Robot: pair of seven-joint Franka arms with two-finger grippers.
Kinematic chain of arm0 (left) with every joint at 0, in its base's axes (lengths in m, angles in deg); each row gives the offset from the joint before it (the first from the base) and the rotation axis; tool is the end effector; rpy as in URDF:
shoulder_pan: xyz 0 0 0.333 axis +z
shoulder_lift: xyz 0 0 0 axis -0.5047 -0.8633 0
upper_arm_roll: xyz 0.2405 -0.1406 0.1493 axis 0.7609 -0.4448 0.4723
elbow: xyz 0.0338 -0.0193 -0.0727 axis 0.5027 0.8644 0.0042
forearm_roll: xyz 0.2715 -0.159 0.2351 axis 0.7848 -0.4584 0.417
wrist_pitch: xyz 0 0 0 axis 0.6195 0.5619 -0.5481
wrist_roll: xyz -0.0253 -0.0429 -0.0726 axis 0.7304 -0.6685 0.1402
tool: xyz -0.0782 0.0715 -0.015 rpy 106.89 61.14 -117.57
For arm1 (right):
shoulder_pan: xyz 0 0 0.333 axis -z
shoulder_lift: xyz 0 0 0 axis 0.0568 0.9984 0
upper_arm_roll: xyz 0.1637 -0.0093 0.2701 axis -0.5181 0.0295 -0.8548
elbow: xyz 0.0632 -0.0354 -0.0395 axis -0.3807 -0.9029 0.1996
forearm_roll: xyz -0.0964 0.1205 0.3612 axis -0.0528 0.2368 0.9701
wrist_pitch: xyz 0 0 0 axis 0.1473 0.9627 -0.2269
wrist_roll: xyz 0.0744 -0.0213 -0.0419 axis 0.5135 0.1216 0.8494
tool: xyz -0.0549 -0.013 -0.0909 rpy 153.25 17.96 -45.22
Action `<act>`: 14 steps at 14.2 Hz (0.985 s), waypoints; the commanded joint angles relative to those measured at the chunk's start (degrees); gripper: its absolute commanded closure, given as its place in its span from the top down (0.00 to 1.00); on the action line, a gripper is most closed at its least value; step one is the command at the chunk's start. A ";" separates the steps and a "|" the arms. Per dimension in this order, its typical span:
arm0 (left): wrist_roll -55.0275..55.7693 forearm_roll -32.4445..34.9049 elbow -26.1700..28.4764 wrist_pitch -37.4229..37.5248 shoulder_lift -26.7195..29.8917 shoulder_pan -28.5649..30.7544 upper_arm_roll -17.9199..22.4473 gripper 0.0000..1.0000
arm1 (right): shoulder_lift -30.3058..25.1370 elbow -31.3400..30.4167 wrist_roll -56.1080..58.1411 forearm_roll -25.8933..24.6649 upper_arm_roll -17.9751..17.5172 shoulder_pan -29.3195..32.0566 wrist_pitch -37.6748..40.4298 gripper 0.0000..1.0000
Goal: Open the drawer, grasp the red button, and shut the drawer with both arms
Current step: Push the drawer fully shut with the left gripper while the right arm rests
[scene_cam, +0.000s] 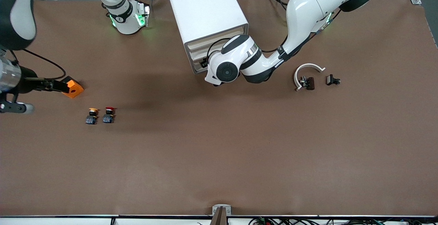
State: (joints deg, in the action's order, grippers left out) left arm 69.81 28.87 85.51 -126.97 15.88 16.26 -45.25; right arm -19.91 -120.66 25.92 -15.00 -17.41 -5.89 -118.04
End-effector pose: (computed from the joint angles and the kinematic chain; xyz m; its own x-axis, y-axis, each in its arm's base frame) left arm 0.4007 -0.5322 0.2731 0.6537 0.3685 -0.6609 0.3776 -0.9158 -0.1372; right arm 0.5980 -0.0240 0.5563 0.9775 -0.0975 -0.1871 -0.0905 -0.9948 0.0458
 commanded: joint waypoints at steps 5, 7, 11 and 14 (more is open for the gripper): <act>2.68 -1.10 2.53 -0.96 1.29 0.08 -1.34 1.00 | -0.72 8.59 0.21 -0.34 -0.56 0.44 4.08 1.00; 2.60 -1.01 2.45 -0.96 1.38 0.08 -1.34 1.00 | -0.72 9.39 0.13 0.02 -0.90 0.27 4.17 1.00; 2.06 0.30 -0.09 -0.78 2.16 1.66 -0.64 1.00 | -4.40 8.95 -0.49 2.98 -0.73 0.26 7.32 1.00; 2.16 5.49 -3.34 0.62 3.31 6.83 -0.81 1.00 | -9.58 4.92 -0.31 4.68 -0.38 1.05 9.79 1.00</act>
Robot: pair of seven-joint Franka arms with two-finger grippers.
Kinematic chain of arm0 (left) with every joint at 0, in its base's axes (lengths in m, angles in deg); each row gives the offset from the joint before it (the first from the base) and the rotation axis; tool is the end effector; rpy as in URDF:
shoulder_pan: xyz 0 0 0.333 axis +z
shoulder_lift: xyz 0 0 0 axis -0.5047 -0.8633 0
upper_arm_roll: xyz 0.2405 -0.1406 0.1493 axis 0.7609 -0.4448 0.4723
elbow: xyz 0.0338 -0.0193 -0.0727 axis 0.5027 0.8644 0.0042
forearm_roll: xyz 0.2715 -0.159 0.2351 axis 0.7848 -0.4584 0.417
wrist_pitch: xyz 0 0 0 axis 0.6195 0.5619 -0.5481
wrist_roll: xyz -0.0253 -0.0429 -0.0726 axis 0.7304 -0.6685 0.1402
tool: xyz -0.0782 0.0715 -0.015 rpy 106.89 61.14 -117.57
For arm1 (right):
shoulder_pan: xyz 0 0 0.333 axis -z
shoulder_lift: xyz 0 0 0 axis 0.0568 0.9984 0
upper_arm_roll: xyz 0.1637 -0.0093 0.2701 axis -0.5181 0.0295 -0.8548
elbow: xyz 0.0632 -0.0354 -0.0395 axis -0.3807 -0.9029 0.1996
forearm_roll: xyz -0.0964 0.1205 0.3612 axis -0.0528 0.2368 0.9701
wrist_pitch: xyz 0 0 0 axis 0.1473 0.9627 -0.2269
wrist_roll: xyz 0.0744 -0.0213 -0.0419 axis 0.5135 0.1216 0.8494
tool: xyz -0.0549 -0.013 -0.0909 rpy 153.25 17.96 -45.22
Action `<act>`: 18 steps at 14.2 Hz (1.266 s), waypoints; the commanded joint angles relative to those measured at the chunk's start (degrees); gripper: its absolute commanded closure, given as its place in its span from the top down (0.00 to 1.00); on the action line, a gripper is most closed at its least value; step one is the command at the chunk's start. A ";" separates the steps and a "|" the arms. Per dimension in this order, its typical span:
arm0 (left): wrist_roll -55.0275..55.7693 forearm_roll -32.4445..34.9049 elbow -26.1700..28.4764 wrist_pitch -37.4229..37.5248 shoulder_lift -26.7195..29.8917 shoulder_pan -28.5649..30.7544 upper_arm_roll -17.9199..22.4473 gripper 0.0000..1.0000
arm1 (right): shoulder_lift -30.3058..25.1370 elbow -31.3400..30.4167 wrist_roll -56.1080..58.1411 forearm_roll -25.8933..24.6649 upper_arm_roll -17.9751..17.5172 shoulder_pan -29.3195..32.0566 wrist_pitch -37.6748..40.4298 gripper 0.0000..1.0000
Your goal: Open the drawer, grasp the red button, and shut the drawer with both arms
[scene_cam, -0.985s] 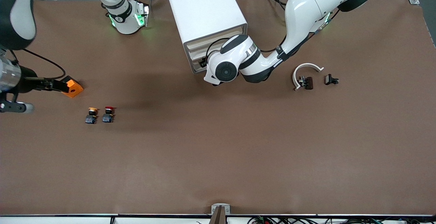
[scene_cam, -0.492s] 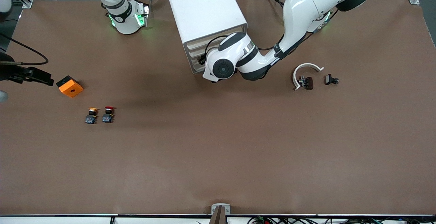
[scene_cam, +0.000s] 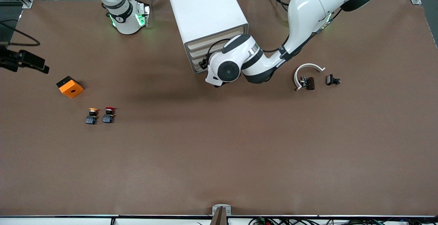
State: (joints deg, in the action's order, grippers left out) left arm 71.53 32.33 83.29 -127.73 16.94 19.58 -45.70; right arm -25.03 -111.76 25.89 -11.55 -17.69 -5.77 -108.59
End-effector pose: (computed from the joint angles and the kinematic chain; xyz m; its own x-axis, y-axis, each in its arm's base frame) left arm 0.4461 -0.5108 0.2970 0.6817 0.4171 -0.6012 0.4549 -0.8851 -0.0982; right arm 0.5571 -0.0149 0.6662 0.9903 -0.0815 -0.1121 -0.0849 -0.9960 -0.0261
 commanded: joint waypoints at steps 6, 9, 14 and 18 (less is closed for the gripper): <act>-6.20 11.79 -5.00 11.92 10.41 11.23 -0.98 1.00 | -9.39 -9.87 0.86 -0.27 -0.10 2.85 -0.10 1.00; -13.79 12.14 -4.65 16.50 16.03 15.73 -1.42 1.00 | -12.63 -13.73 1.92 -0.26 -0.28 2.42 -2.12 1.00; -28.01 12.23 -3.95 23.62 21.93 24.68 -1.33 1.00 | -18.45 -21.65 2.27 -0.26 -0.28 2.51 -8.45 1.00; -42.50 12.14 -3.77 29.07 27.37 25.94 4.26 1.00 | -18.36 -21.92 2.71 -1.57 -0.01 2.95 -9.86 1.00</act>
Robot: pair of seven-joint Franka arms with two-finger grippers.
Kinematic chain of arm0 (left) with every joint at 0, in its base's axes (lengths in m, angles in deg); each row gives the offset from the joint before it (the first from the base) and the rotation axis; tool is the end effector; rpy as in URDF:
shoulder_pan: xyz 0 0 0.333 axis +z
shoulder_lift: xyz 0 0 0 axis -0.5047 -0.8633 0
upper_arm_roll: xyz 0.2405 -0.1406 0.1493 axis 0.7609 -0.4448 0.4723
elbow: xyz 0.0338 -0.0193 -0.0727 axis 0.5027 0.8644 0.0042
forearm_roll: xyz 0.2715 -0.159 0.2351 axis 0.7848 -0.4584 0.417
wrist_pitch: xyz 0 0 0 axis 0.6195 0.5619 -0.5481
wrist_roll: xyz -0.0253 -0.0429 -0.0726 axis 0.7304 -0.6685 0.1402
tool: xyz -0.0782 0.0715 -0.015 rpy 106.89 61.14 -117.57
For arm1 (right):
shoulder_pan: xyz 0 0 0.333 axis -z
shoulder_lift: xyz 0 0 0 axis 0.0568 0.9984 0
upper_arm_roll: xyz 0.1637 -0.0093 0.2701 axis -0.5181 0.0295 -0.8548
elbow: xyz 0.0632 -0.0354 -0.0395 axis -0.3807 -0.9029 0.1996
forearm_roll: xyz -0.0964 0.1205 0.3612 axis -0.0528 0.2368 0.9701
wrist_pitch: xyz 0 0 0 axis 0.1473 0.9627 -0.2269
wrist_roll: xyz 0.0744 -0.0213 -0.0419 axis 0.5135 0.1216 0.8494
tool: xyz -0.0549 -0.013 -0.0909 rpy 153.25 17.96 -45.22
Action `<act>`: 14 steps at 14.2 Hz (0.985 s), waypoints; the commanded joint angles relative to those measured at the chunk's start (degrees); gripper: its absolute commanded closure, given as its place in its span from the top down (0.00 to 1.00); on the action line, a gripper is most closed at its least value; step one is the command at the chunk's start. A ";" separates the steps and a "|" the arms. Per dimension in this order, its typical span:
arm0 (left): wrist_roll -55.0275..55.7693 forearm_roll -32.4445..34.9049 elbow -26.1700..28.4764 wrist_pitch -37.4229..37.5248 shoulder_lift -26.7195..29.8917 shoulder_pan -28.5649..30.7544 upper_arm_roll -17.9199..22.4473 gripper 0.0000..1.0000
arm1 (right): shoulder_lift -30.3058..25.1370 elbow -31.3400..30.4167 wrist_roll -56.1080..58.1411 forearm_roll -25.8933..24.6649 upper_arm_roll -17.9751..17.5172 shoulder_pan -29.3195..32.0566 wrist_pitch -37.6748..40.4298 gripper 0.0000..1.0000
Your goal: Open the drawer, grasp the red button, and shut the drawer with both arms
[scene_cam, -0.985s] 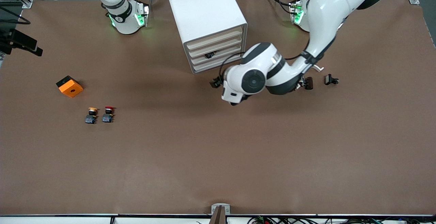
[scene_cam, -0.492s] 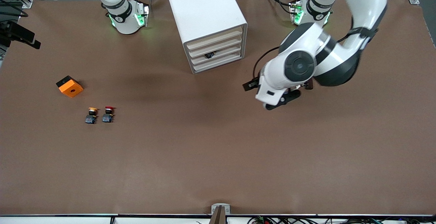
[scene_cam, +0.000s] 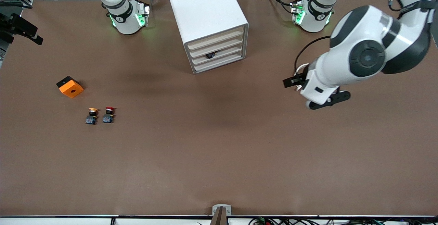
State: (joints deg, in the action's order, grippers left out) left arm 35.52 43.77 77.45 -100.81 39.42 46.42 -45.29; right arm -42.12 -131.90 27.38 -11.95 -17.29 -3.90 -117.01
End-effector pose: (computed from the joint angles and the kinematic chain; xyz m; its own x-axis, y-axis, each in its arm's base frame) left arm 0.5759 -0.2184 0.5093 0.9237 0.2155 -0.3168 0.2058 -0.9765 -0.0641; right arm 0.4788 -0.0404 0.6742 0.9948 -0.0996 -0.0196 -0.1005 -0.9936 -0.0514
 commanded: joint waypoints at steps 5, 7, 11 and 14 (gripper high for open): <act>-18.47 0.17 3.38 5.59 10.00 -8.72 17.40 1.00 | -1.27 -1.87 3.95 -2.33 -0.41 1.08 -2.14 1.00; -22.85 -0.35 5.22 5.59 12.81 -14.07 25.90 1.00 | -1.27 -1.87 3.95 -2.85 -0.41 1.08 -2.23 1.00; -33.14 -2.11 9.62 5.59 18.70 -16.55 34.27 1.00 | -1.18 -1.87 3.95 -3.56 -0.41 0.99 -2.76 1.00; -37.72 -5.18 11.90 5.06 22.21 -18.32 41.23 1.00 | -1.18 -1.87 3.95 -3.56 -0.49 1.08 -2.84 1.00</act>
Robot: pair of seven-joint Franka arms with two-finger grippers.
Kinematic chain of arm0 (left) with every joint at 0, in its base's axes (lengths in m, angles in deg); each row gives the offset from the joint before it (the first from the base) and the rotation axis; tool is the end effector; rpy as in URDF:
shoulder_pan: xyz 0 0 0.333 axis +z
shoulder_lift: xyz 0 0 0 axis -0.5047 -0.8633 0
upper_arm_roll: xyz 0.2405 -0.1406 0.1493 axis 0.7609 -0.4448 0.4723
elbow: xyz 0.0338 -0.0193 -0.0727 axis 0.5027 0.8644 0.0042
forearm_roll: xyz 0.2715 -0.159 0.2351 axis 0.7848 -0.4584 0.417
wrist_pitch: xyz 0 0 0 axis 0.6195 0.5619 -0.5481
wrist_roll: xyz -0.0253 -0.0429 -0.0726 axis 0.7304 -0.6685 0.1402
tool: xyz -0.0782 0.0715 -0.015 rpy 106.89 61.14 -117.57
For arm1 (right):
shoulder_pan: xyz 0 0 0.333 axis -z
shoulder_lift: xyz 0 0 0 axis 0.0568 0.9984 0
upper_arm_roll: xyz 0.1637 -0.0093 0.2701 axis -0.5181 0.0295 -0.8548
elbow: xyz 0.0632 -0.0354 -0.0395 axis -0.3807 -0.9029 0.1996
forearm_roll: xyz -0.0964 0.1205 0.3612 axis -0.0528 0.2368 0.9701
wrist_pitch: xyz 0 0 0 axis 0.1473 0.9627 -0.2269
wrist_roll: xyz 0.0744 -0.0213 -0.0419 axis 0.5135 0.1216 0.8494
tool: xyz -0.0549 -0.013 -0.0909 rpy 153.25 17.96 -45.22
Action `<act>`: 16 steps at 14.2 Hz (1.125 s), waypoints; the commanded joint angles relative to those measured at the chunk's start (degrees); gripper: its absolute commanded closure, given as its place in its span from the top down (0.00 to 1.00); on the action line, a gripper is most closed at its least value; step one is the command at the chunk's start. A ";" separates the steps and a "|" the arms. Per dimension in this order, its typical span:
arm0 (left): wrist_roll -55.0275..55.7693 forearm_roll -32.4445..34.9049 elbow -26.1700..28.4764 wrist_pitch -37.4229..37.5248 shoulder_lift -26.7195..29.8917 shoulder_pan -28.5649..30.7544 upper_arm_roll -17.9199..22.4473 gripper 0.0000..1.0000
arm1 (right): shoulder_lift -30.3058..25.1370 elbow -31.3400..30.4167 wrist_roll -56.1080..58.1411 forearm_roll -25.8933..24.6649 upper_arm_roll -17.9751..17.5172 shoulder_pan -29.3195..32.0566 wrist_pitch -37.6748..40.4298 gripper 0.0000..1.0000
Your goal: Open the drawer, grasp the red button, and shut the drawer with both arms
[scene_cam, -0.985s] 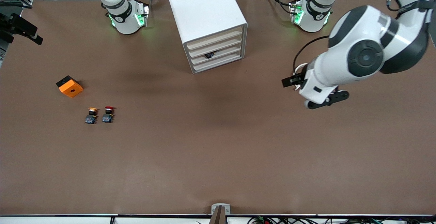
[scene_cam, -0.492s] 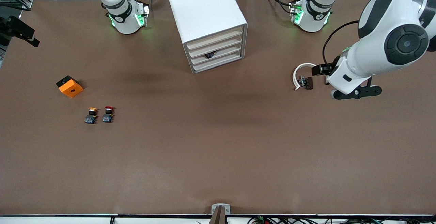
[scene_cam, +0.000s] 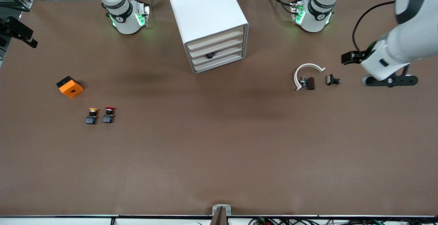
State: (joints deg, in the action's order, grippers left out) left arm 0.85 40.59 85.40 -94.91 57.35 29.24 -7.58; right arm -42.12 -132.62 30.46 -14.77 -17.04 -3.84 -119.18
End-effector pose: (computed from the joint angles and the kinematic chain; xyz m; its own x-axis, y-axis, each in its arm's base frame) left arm 0.5395 -0.0696 0.5720 0.9497 -0.0106 -0.3130 -0.0386 -0.9958 -0.0832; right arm 0.4824 -0.0493 0.6715 0.9983 -0.0575 0.0068 -0.0575 -0.9983 -0.0036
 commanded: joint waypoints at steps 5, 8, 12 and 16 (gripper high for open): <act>-6.40 -2.09 18.08 -10.75 15.69 1.77 3.97 1.00 | -1.36 -1.06 0.86 -0.66 -0.31 1.11 -0.59 1.00; -6.31 -2.09 18.56 -12.27 17.21 1.78 3.89 1.00 | -1.71 -0.97 0.95 -0.48 -0.13 1.11 -0.24 1.00; -6.48 -2.09 16.10 -12.18 16.24 1.77 3.71 1.00 | -1.71 -1.06 0.95 0.05 0.13 0.85 -0.15 1.00; -6.57 -2.09 13.37 -12.09 15.36 1.43 3.53 1.00 | -1.71 -1.06 0.95 0.31 0.13 0.76 0.03 1.00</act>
State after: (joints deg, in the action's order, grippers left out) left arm -4.67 39.34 100.88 -106.97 73.46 30.67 -3.79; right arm -42.50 -132.65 30.55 -14.78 -16.46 -3.81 -119.17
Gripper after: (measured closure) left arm 0.000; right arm 0.000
